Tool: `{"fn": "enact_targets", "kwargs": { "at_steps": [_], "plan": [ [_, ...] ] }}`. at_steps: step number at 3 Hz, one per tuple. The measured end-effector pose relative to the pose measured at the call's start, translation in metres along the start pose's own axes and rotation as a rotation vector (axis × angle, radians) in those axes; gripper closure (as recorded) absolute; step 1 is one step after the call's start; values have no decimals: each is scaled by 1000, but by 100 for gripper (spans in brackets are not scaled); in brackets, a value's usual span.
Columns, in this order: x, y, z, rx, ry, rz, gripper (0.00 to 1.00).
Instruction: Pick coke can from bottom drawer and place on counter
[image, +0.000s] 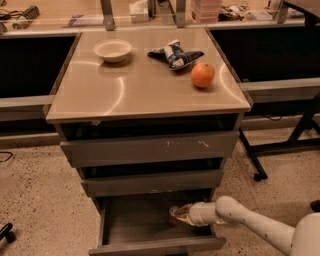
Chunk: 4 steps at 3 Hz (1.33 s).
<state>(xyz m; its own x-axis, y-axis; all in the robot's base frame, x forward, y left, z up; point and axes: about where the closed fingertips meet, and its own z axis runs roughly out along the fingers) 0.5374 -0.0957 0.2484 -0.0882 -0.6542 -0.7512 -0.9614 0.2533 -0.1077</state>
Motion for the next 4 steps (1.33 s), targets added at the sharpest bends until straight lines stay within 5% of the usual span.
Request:
{"fn": "enact_targets", "kwargs": {
  "at_steps": [4],
  "plan": [
    [2,-1,14,6,-24,15,30]
  ]
}}
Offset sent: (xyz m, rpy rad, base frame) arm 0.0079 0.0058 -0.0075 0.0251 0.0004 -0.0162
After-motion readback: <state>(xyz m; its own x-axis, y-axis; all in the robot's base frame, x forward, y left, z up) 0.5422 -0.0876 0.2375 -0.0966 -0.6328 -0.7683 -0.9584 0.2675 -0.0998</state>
